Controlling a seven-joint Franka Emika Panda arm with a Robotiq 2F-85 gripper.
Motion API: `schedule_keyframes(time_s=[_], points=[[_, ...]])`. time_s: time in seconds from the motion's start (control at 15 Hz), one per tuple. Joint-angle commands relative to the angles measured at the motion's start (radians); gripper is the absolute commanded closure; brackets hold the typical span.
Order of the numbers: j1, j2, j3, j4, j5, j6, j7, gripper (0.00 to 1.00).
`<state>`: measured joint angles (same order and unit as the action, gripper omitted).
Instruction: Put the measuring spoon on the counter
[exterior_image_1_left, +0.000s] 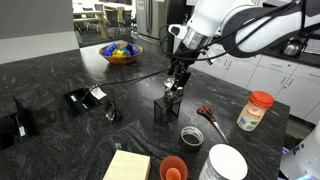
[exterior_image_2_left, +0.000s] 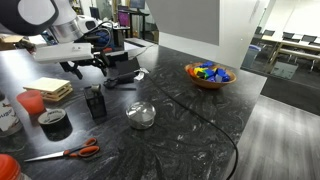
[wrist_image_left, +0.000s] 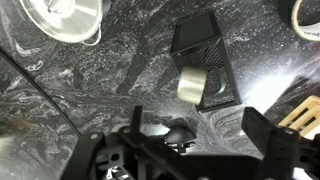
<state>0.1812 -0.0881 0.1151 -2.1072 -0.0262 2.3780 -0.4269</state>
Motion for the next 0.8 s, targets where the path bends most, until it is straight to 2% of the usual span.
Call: schedule_keyframes(time_s=[0.0, 0.13, 0.6, 0.67, 0.73], points=[[-0.002, 0.024, 0.001, 0.007, 0.048, 0.020, -0.079, 0.00], [-0.005, 0.036, 0.004, 0.009, 0.038, 0.015, -0.089, 0.00], [-0.011, 0.068, 0.004, 0.003, 0.119, 0.013, -0.155, 0.00], [-0.012, 0.070, 0.004, 0.002, 0.143, 0.012, -0.167, 0.03], [-0.013, 0.072, 0.005, 0.002, 0.163, 0.010, -0.182, 0.26]])
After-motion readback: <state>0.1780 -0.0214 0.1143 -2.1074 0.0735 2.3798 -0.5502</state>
